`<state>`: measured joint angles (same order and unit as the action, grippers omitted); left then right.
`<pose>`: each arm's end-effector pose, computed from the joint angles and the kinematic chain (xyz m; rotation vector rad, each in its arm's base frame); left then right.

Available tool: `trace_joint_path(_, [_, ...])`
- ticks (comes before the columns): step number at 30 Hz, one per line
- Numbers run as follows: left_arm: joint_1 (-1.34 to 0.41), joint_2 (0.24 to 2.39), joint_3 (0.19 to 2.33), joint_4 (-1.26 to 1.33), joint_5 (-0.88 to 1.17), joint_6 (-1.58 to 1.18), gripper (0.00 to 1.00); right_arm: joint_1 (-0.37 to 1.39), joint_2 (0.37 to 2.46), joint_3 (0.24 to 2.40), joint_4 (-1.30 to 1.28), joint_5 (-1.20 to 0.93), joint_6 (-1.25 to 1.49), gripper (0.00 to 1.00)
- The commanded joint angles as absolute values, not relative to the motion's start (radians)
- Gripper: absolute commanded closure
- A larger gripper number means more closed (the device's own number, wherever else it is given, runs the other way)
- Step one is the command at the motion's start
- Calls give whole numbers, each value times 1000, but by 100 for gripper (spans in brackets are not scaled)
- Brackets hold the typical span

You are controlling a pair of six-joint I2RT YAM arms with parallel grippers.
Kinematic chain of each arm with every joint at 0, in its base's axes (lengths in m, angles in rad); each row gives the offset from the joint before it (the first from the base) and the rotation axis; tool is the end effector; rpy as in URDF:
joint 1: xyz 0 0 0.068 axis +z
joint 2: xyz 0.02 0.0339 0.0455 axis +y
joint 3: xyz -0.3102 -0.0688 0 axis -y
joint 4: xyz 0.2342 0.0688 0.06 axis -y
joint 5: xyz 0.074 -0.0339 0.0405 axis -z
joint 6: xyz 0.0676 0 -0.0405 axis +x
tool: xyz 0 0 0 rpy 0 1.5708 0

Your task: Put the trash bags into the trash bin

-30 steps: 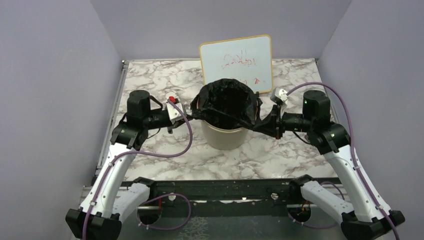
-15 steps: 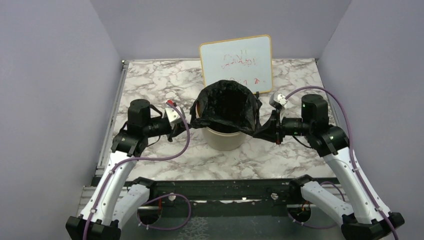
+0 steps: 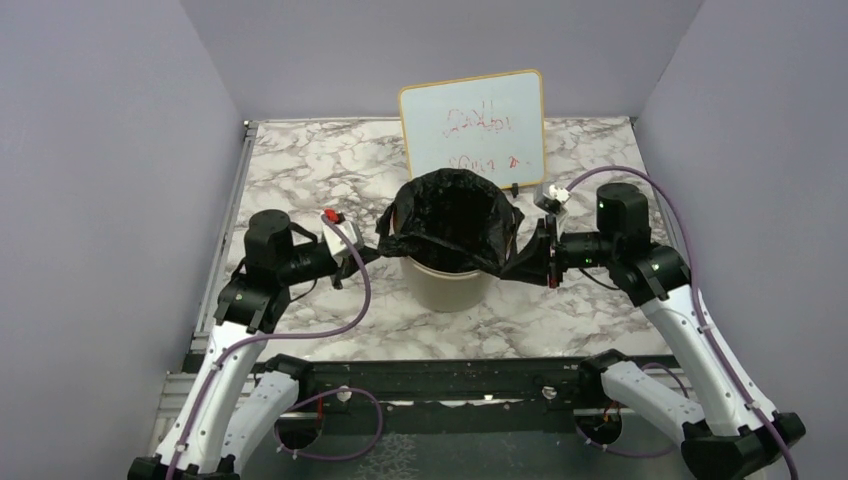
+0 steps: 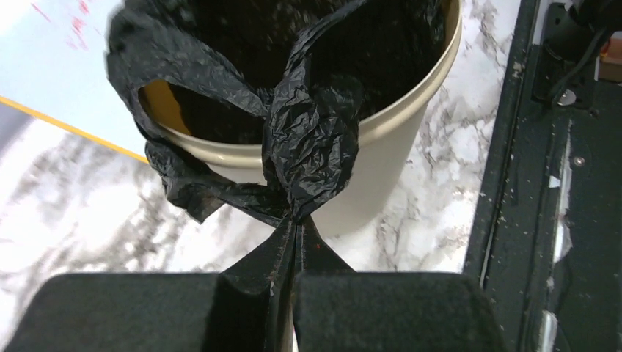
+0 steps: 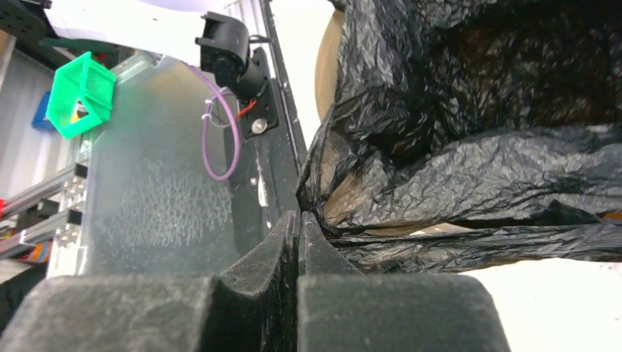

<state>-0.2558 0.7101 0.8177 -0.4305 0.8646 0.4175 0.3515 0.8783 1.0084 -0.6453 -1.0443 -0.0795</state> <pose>0.1059 -0.0809 0.3631 1.1201 1.4512 -0.6990 0.1116 0.1032 0.3889 -1.0384 1.7356 1.2447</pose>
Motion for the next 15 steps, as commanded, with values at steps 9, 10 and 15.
trace_joint_path(9, [-258, 817, 722, -460, 789, 382, 100, 350, 948, 958, -777, -1053, -107, 96])
trace_joint_path(10, [-258, 822, 714, -460, 778, 384, 100, 350, 949, 948, -778, -1038, -97, 96])
trace_joint_path(15, [-258, 850, 714, -460, 763, 402, 100, 351, 941, 912, -718, -934, -34, 96])
